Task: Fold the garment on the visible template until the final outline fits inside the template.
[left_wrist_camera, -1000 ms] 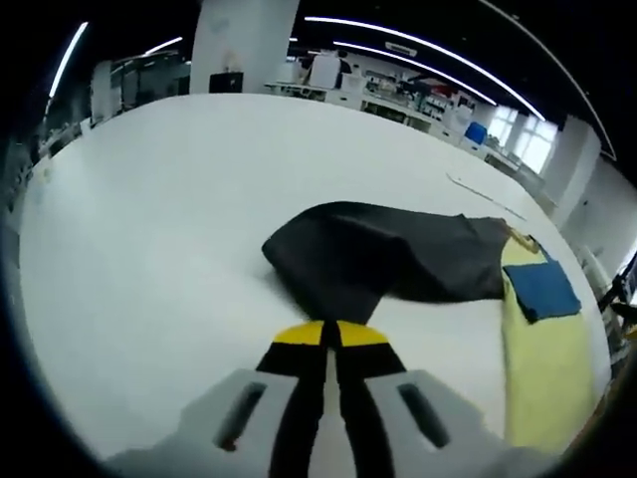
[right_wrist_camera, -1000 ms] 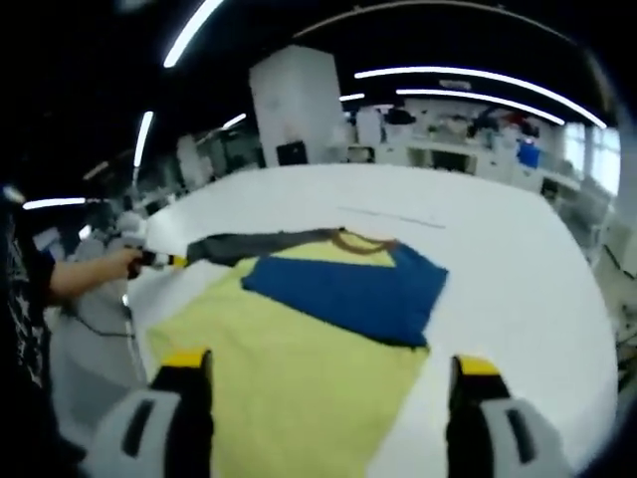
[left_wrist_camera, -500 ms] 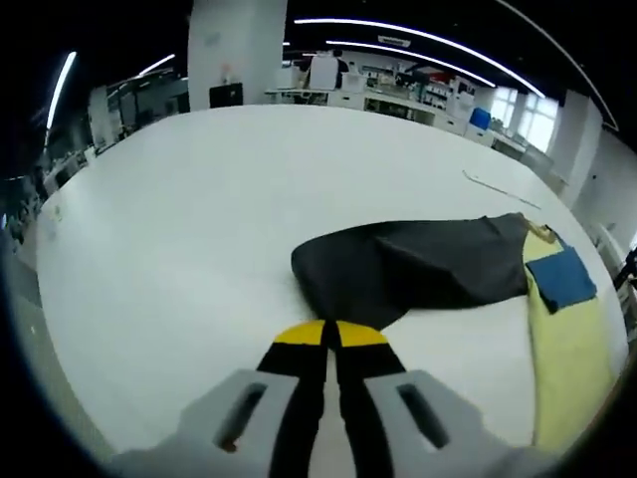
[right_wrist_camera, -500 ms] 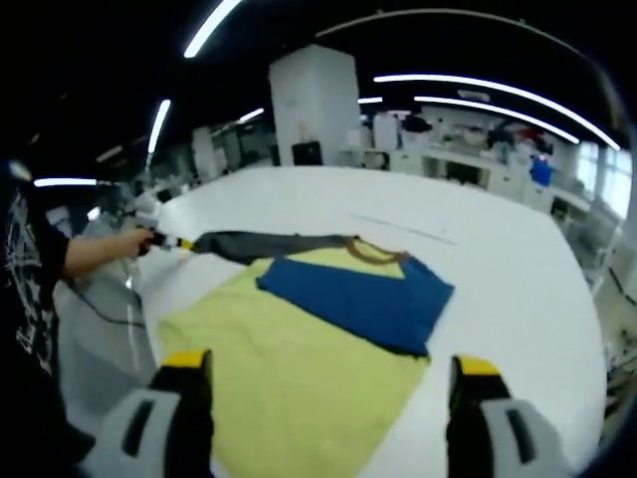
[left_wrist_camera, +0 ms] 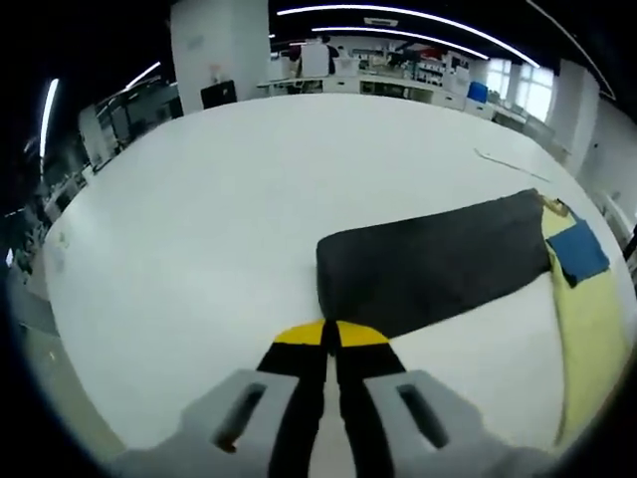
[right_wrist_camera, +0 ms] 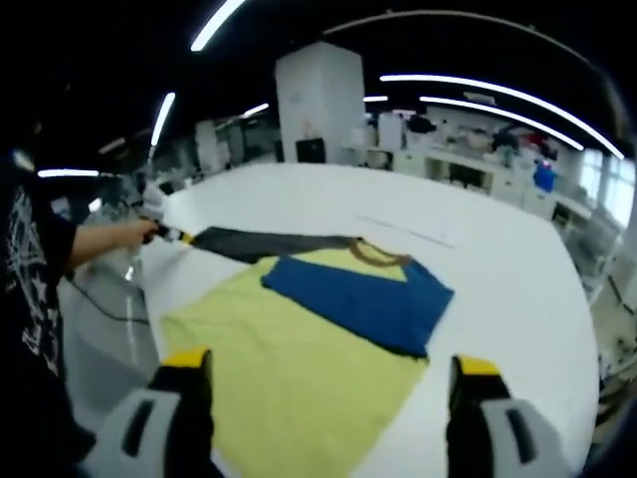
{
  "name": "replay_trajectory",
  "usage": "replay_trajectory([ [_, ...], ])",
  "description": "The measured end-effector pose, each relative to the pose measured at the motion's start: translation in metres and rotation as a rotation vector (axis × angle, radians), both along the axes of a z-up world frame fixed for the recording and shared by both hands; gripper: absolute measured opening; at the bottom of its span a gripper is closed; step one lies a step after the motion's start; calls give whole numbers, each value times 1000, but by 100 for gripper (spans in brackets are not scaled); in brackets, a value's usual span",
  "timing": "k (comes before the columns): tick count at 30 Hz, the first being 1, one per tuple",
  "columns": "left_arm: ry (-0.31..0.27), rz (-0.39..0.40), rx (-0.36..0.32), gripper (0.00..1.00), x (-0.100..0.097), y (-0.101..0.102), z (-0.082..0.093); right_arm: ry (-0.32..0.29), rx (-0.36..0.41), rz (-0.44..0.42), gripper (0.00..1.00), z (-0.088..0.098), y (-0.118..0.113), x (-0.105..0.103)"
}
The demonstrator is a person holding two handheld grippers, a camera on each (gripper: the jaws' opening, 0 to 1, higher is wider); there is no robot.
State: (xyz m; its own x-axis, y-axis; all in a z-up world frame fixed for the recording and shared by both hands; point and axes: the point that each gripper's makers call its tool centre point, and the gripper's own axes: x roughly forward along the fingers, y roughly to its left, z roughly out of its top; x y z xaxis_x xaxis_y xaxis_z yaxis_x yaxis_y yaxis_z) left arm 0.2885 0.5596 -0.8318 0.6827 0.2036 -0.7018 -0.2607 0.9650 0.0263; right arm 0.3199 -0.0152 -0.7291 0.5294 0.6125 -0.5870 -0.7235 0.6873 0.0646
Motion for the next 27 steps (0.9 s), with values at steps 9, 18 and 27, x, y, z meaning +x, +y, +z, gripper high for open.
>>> replay_trajectory([
  [9, 3, -18, 0, 5, 7, 0, -1, -10, 7, -5, 99, 9, 2, 0],
  [18, 32, 31, -55, 22, 4, -2, -12, -8, 3, -13, 99, 7, -2, 0],
  [27, 36, 56, -81, 8, 2, -8, -14, 2, 1, -24, 99, 3, -4, -3],
])
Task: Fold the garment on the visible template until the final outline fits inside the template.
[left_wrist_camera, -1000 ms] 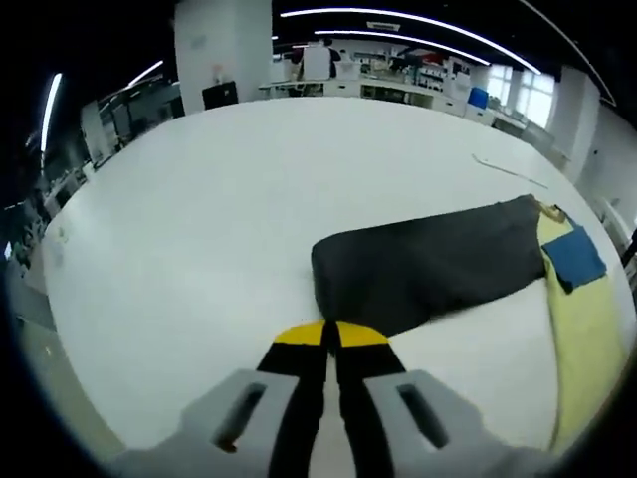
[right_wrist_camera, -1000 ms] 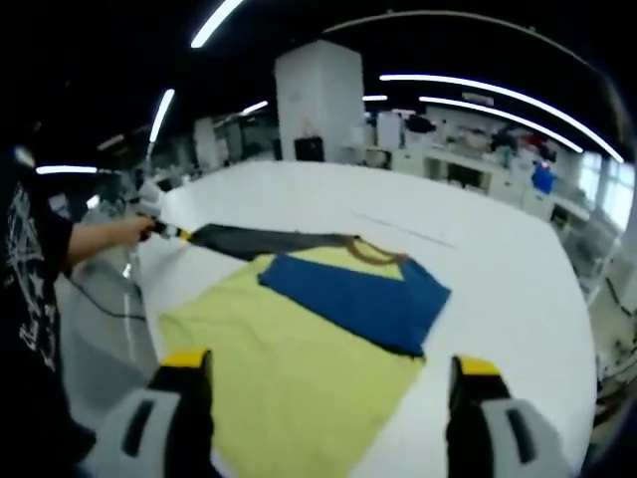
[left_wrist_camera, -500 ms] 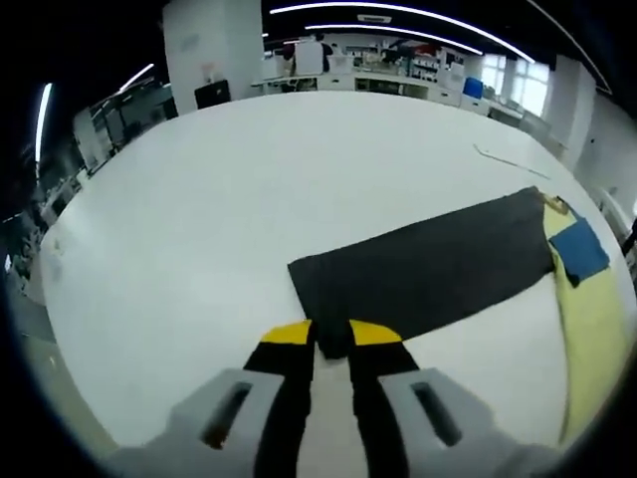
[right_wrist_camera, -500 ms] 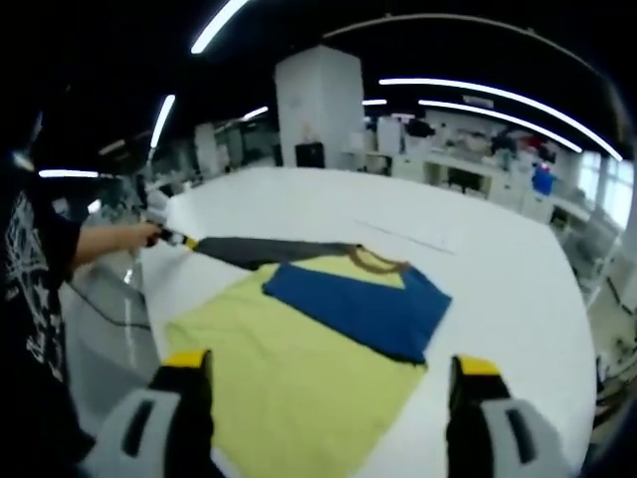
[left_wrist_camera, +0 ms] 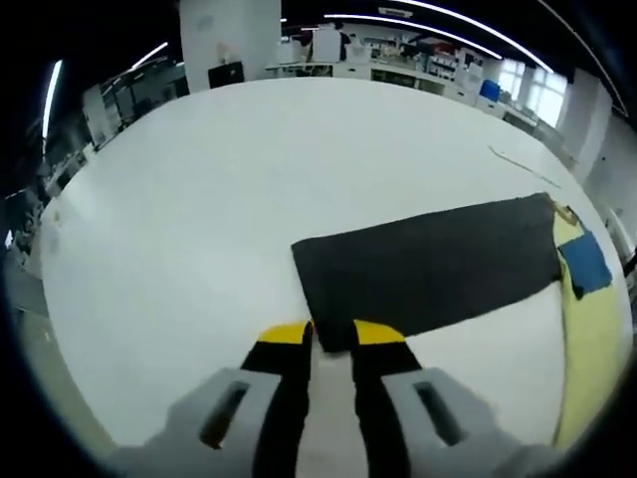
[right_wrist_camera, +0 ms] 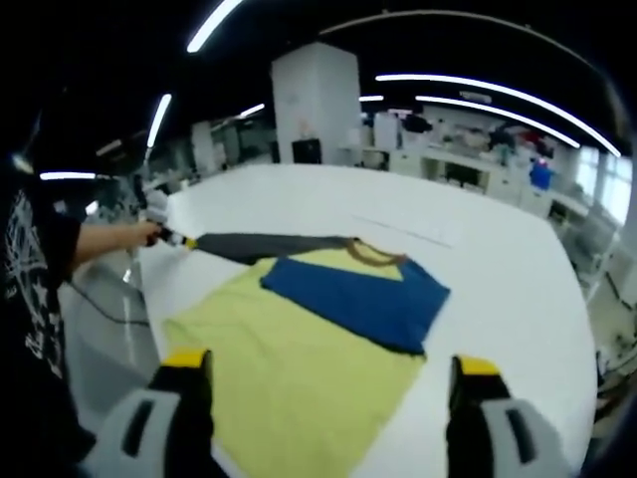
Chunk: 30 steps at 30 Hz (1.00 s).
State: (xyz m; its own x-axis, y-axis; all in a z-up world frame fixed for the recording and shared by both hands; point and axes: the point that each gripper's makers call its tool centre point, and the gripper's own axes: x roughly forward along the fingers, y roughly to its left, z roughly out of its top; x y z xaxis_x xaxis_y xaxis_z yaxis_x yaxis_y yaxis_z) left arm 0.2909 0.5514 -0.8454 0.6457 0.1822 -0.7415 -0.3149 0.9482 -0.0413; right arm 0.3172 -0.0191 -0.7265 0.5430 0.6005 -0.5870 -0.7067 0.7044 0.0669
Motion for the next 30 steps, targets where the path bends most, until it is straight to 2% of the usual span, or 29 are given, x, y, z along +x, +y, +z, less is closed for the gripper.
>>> replay_trajectory([
  [2, 4, 5, 7, 7, 1, 1, 0, -8, -30, 9, 99, -2, 0, -1],
  [6, 10, 13, -4, 6, 0, 2, -1, -2, -25, 9, 99, -4, 1, -3],
  [11, -4, 44, -64, 1, 1, 1, 0, -4, -25, 13, 99, -5, 0, -5],
  [14, -2, 16, -39, 0, 4, 0, 4, -1, -30, 13, 99, -6, 1, -6],
  [18, -32, 15, -61, 0, 9, -5, 11, 0, -26, 15, 99, -6, 3, -7],
  [22, -26, -9, -42, 0, 11, -12, 16, -3, -28, 22, 99, -6, 7, -10],
  [30, -57, -48, -42, 0, 22, -24, 31, -3, -25, 24, 99, -7, 6, -13],
])
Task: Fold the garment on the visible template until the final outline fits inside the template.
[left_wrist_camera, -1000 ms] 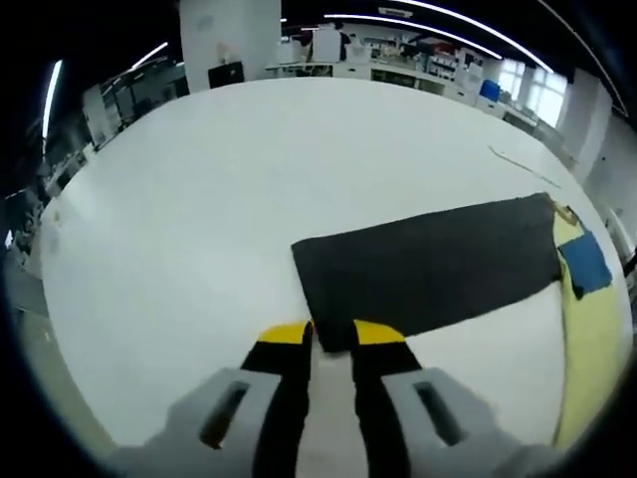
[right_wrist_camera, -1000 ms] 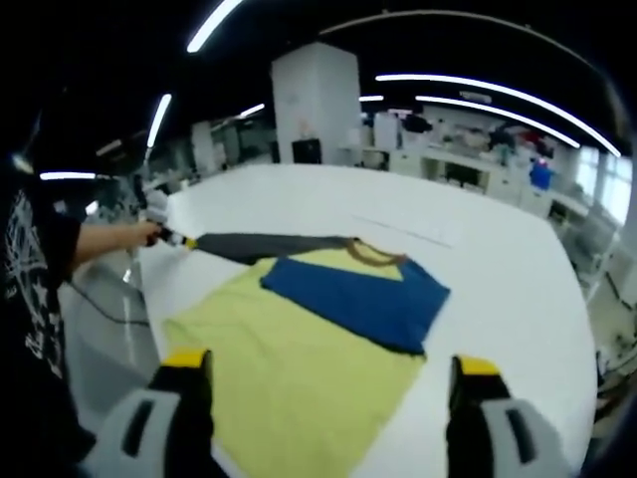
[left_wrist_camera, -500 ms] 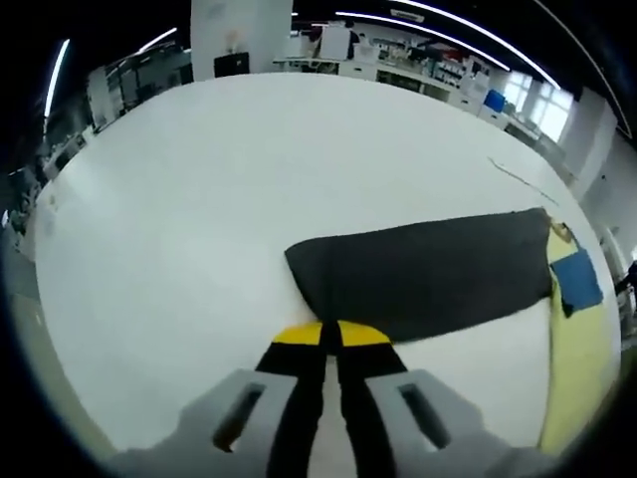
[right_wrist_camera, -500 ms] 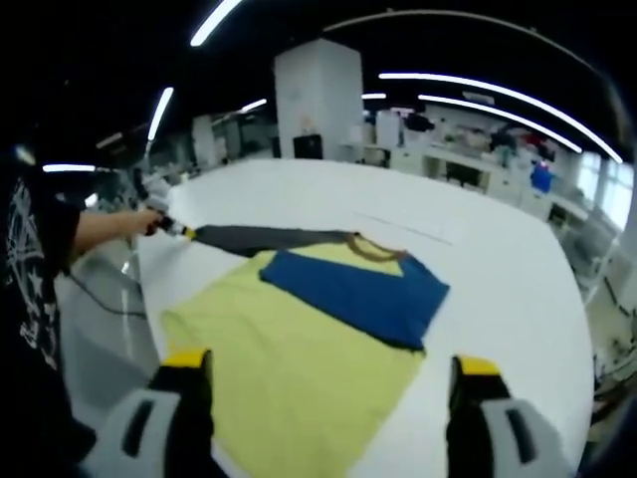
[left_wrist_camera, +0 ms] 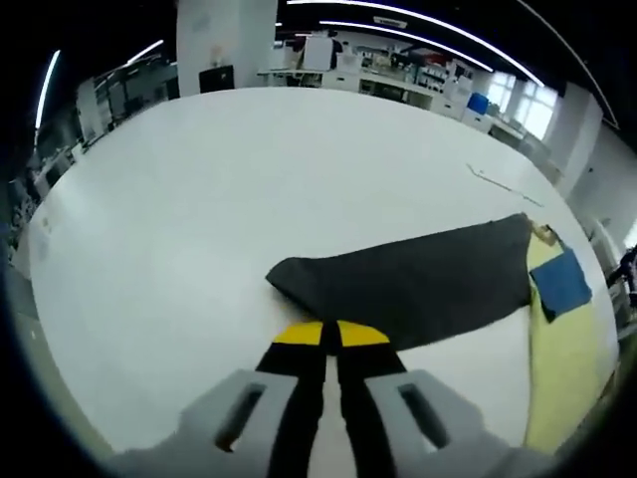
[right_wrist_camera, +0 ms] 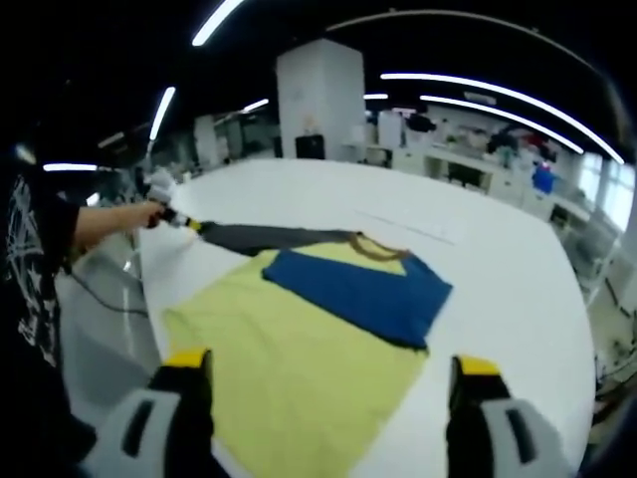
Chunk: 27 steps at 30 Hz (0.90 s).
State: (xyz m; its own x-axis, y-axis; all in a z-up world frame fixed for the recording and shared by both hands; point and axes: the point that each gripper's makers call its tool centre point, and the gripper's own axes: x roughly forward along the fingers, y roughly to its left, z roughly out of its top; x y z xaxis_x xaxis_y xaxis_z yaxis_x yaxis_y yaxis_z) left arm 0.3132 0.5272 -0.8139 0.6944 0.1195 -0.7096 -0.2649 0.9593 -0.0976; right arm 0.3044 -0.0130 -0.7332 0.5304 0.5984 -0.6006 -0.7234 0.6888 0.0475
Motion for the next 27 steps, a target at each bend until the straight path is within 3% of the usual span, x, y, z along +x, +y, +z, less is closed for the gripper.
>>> replay_trajectory([
  [11, -47, -64, 1, 0, 24, -23, 22, -8, 14, 21, 99, -2, 4, -5],
  [21, -97, -145, -30, 0, 50, -63, 40, -2, 20, 13, 99, -8, 3, -9],
  [27, -153, -200, -49, 0, 66, -93, 61, -7, 24, 10, 99, -8, 4, -9],
])
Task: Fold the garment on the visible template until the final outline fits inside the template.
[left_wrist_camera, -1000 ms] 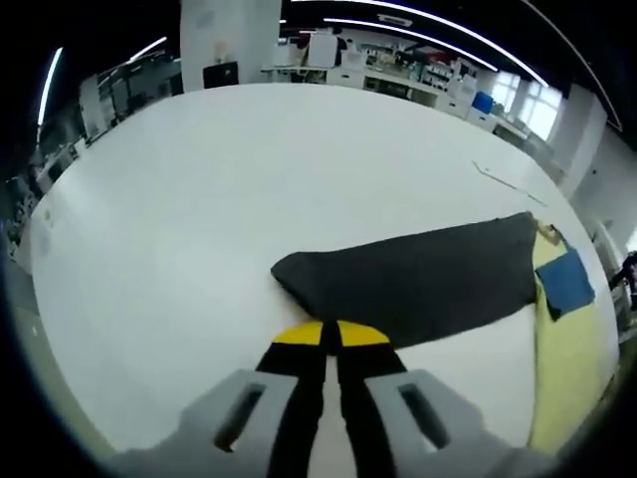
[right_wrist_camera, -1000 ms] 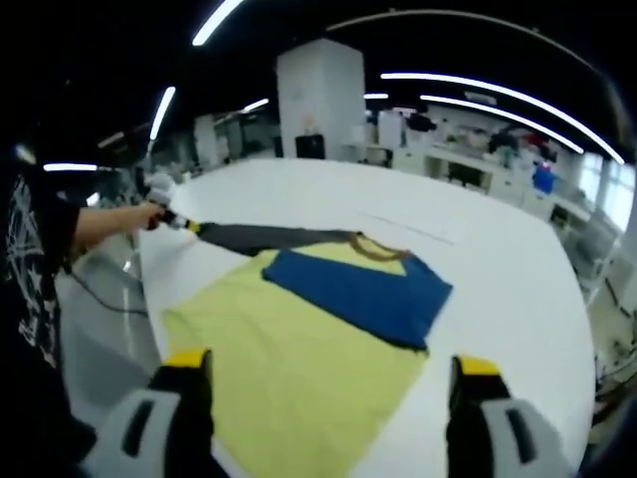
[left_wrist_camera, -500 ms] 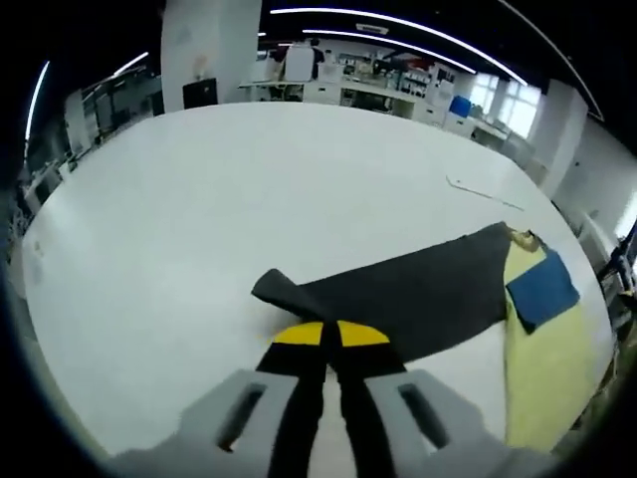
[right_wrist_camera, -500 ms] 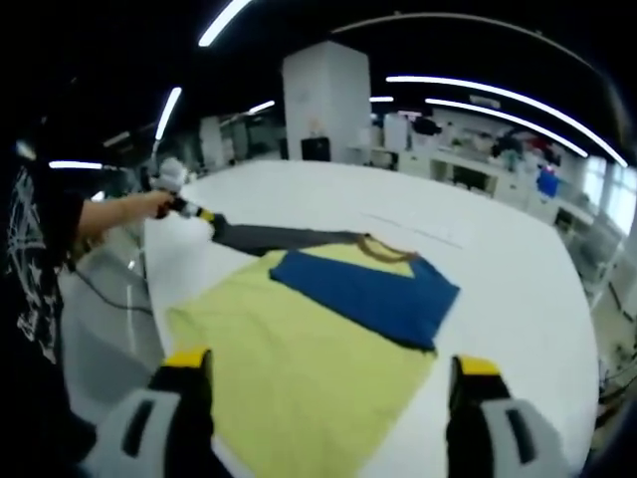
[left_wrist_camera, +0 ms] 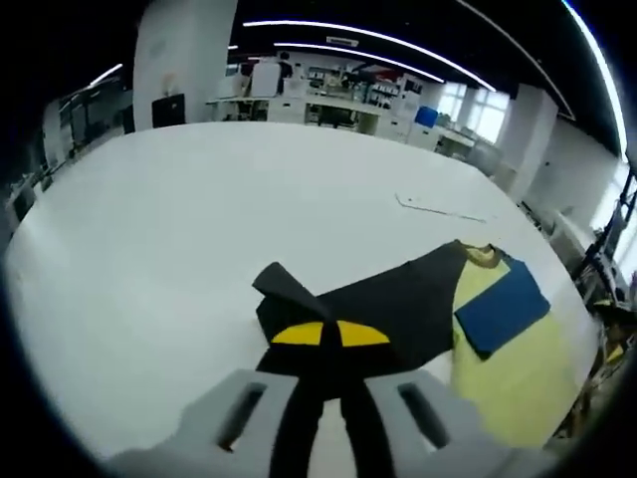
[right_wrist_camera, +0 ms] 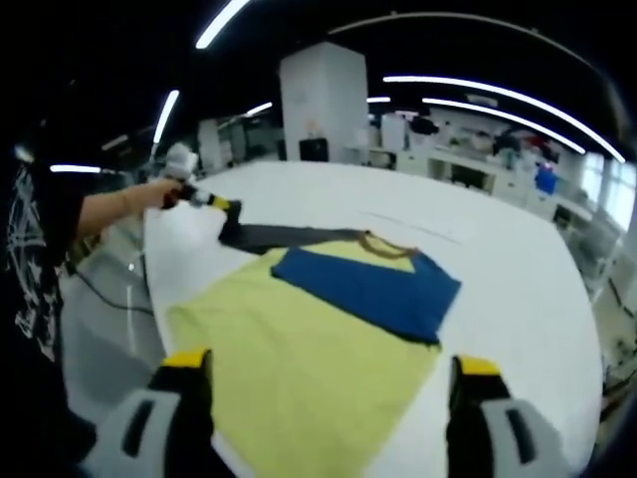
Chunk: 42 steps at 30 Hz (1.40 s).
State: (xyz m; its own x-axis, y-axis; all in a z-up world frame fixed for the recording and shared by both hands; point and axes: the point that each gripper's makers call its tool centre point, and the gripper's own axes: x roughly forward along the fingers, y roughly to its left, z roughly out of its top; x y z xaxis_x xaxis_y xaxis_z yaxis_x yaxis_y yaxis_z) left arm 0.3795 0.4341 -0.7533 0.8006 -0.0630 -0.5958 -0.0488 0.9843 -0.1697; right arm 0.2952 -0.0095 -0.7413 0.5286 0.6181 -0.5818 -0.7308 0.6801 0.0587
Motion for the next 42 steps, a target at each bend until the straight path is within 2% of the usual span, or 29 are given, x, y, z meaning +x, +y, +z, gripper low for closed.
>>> replay_trajectory([
  [6, -54, -48, -9, 0, 15, -27, 20, -7, -7, 9, 99, -2, 2, -1],
  [12, -87, -96, -21, 0, 28, -52, 32, -1, 5, 12, 99, -4, 3, -3],
  [37, -110, -278, -94, 0, 68, -163, 39, 7, 19, 12, 99, -8, 4, -6],
  [42, -113, -316, -120, 0, 72, -191, 41, 7, 16, 10, 99, -8, 2, -6],
])
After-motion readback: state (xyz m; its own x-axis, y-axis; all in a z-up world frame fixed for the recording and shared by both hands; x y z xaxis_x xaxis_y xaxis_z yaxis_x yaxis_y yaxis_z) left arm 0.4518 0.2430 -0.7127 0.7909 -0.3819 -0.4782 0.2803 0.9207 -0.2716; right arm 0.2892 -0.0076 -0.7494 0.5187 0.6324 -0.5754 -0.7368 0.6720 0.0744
